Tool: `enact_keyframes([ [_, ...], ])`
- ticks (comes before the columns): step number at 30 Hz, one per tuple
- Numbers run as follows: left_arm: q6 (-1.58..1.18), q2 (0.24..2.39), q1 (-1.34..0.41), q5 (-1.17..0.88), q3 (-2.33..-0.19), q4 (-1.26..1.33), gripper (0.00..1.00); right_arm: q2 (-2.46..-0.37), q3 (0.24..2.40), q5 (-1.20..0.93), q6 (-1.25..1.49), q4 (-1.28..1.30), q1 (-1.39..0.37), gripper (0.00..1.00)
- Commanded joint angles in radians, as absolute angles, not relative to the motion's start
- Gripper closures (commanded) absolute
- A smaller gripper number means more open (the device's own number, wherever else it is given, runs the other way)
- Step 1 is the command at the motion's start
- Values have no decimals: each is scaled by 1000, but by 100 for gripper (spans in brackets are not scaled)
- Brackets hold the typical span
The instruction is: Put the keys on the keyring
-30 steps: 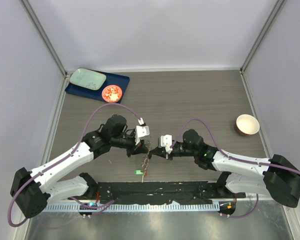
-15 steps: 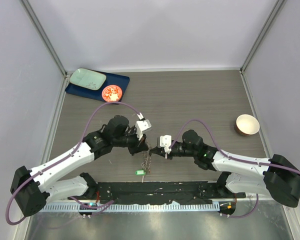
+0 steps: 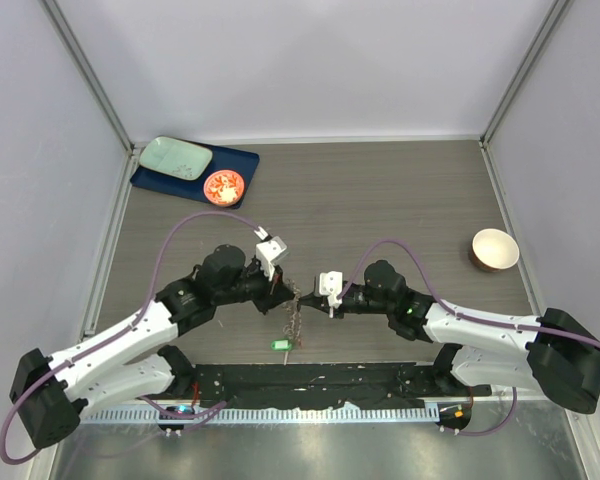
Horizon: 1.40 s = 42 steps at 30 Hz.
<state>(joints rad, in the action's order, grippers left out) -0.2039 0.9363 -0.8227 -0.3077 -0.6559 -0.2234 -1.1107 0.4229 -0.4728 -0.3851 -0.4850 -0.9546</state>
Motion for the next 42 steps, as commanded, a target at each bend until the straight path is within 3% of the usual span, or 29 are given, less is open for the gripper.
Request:
enact_keyframes([
  [1,-293,868,-819,-236,-595,-9,100,-1114,451,-485,-387,-545,-969,99],
  [14,-452,710,-819,-98,-327,501,100,-1120,433,-463,-365,-604,-976,99],
  [23,-488,741,-819,-52,-206,755,99,-1097,459,-387,-382,-562,-976,99],
  [26,-488,710,-821,-40,-189,729,90,-1077,486,-356,-417,-491,-976,99],
  [27,-479,697,-819,-32,-186,712,82,-1075,495,-350,-426,-471,-976,99],
  [30,-453,631,-821,-28,-192,614,69,-1075,537,-334,-465,-388,-976,99],
  [36,-355,520,-819,-14,-212,462,58,-1078,640,-290,-570,-198,-976,99],
  [42,-302,575,-815,-72,-248,408,53,-1077,710,-275,-635,-74,-976,99],
])
